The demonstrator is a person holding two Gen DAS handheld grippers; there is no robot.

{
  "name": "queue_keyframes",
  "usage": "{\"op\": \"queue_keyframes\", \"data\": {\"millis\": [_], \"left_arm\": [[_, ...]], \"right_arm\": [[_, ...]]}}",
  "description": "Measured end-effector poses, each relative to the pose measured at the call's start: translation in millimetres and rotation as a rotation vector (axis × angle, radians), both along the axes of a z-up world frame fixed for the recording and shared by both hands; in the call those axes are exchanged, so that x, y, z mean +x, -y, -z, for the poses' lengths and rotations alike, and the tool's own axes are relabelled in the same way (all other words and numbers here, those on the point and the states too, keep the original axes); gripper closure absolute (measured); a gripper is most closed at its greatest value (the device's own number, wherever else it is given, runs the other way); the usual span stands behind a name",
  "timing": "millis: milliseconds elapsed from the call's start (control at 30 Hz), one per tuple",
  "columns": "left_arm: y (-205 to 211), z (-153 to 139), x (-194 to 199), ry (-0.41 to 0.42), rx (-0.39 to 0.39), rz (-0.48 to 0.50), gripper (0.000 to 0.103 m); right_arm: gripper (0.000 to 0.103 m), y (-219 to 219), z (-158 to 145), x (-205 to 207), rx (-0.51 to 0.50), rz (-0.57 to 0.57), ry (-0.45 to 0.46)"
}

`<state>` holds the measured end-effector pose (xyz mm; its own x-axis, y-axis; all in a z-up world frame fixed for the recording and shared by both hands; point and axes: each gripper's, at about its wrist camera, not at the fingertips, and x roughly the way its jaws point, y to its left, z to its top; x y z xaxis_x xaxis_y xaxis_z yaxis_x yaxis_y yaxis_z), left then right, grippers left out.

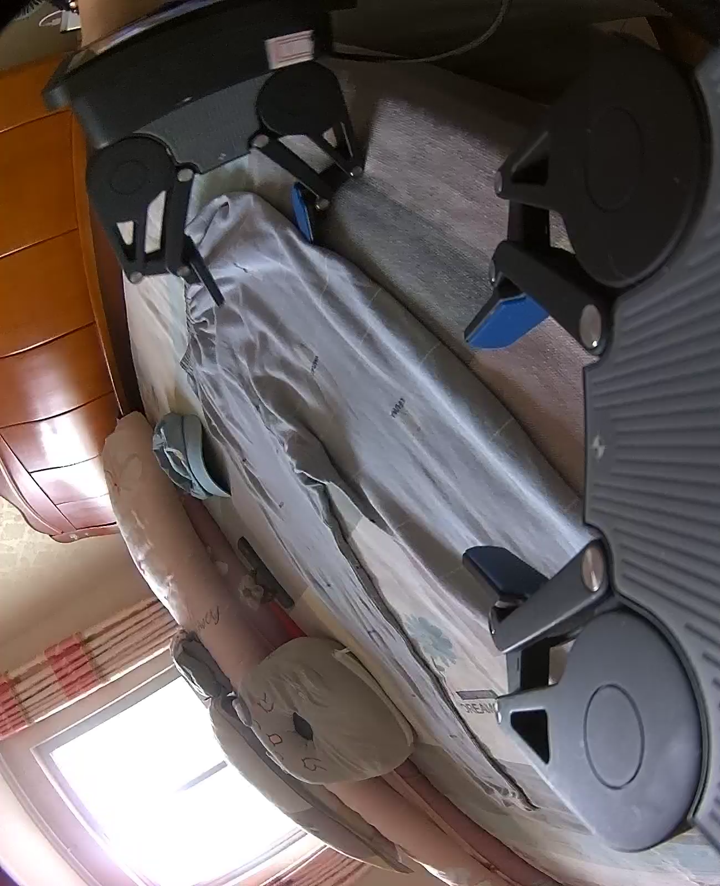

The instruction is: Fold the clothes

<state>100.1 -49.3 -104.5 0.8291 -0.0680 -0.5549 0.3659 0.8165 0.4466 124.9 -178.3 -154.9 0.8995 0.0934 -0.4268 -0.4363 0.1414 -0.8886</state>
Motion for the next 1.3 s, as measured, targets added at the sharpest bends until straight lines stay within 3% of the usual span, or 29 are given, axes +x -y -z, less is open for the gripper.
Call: {"op": "queue_keyframes", "data": {"millis": [133, 167, 233, 300, 367, 667, 933, 1133, 1300], "left_arm": [[0, 1, 0, -0.011, -0.021, 0.002, 0.024], [-1, 2, 0, -0.013, -0.020, 0.001, 0.024], [0, 3, -1, -0.007, 0.002, -0.001, 0.024], [1, 5, -2, -0.001, 0.025, -0.001, 0.024], [3, 5, -2, 0.011, 0.055, 0.007, 0.024], [29, 24, 13, 0.078, 0.259, 0.130, 0.020], [53, 50, 31, 0.184, 0.460, 0.213, 0.019], [24, 55, 27, 0.215, 0.571, 0.150, 0.019], [-21, 54, 21, 0.182, 0.663, 0.059, 0.015]], "right_arm": [[0.038, -3, 3, -3, -0.047, -0.051, 0.033], [0.042, -4, 4, -5, -0.062, -0.064, 0.040], [0.055, -7, 9, -11, -0.091, -0.096, 0.048], [0.084, -9, 16, -15, -0.110, -0.119, 0.028], [0.099, -9, 19, -17, -0.107, -0.126, 0.000], [0.100, 0, -27, -1, 0.166, -0.046, -0.167], [0.100, 8, -39, 3, 0.262, -0.021, -0.212], [0.100, 10, -35, 4, 0.264, -0.012, -0.223], [0.100, 10, -33, 10, 0.265, -0.007, -0.238]]}}
